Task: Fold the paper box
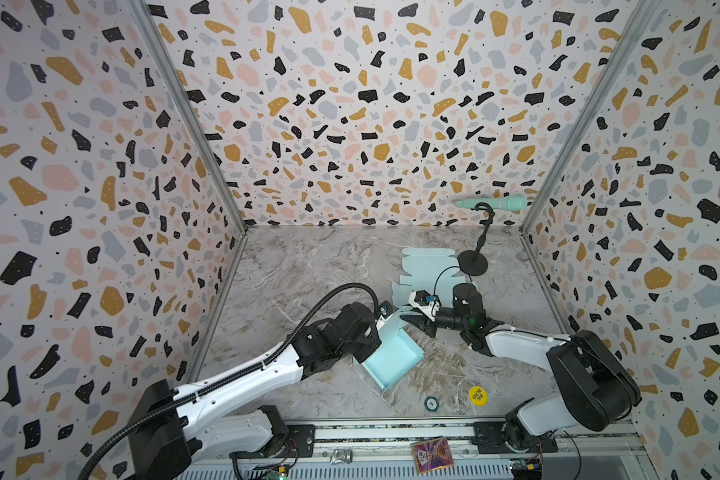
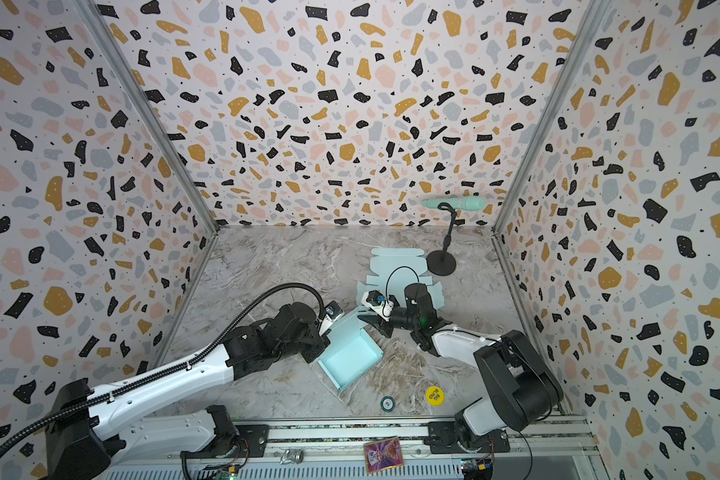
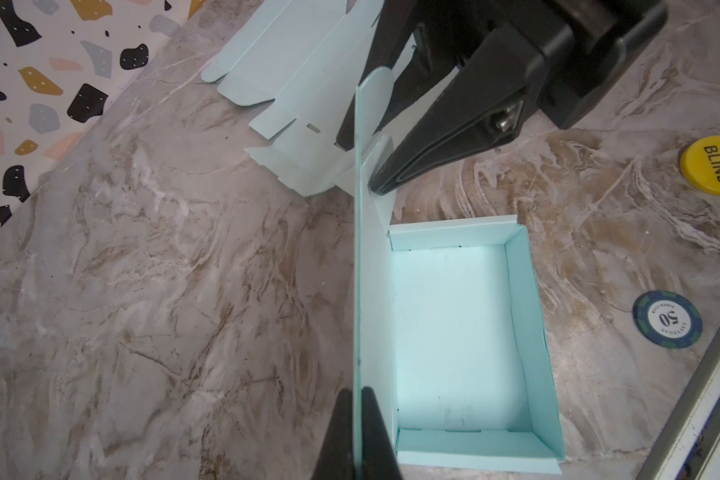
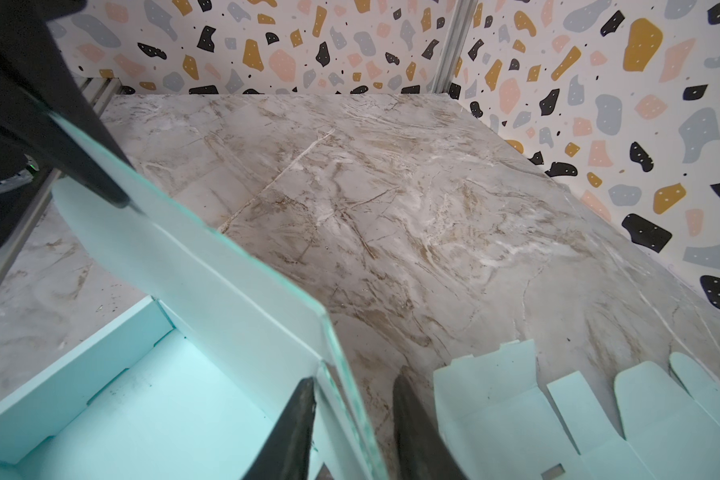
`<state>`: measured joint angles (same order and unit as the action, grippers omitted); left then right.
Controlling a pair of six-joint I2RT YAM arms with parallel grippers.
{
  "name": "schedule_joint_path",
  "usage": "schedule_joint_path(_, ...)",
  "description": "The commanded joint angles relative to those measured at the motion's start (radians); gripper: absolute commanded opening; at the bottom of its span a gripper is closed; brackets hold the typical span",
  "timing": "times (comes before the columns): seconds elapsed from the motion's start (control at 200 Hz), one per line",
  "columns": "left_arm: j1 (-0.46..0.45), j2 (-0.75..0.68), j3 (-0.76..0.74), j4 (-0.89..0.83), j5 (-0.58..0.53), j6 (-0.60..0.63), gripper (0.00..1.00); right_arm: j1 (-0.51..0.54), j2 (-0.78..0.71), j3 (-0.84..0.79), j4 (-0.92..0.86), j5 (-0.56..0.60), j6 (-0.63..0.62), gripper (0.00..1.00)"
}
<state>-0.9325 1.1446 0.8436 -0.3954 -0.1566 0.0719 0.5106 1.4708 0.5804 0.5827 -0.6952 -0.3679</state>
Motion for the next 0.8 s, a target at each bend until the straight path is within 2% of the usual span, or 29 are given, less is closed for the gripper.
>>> schedule_joint_path(0.0, 0.000, -0.009, -0.004, 0.029, -0.017, 0.016, 0.00, -0.001, -0.005, 0.007, -0.018, -0.004, -0.011, 0.29)
schedule_joint_path(0.315, 0.001, -0.008, -0.009, 0.034, -0.039, 0.016, 0.00, 0.008, 0.012, 0.027, -0.056, -0.009, -0.032, 0.20)
schedule_joint_path(0.441, 0.000, -0.006, -0.006, 0.031, -0.061, 0.006, 0.02, 0.009, 0.017, 0.033, -0.069, -0.011, -0.036, 0.13)
schedule_joint_path(0.496, 0.000, -0.002, 0.001, 0.021, -0.079, -0.009, 0.10, 0.009, 0.018, 0.037, -0.072, -0.011, -0.037, 0.10)
schedule_joint_path(0.526, 0.000, 0.001, 0.010, 0.012, -0.092, -0.023, 0.19, 0.009, 0.018, 0.041, -0.079, -0.010, -0.040, 0.09)
schedule_joint_path(0.651, 0.013, -0.015, 0.023, -0.002, -0.205, -0.116, 0.48, 0.009, 0.014, 0.048, -0.091, -0.010, -0.044, 0.06)
schedule_joint_path(0.721, 0.038, -0.068, -0.006, 0.025, -0.202, -0.186, 0.65, 0.007, 0.009, 0.046, -0.093, -0.009, -0.044, 0.05)
schedule_joint_path(0.796, 0.065, -0.152, -0.081, 0.091, -0.155, -0.257, 0.76, 0.004, 0.005, 0.045, -0.095, -0.008, -0.042, 0.05)
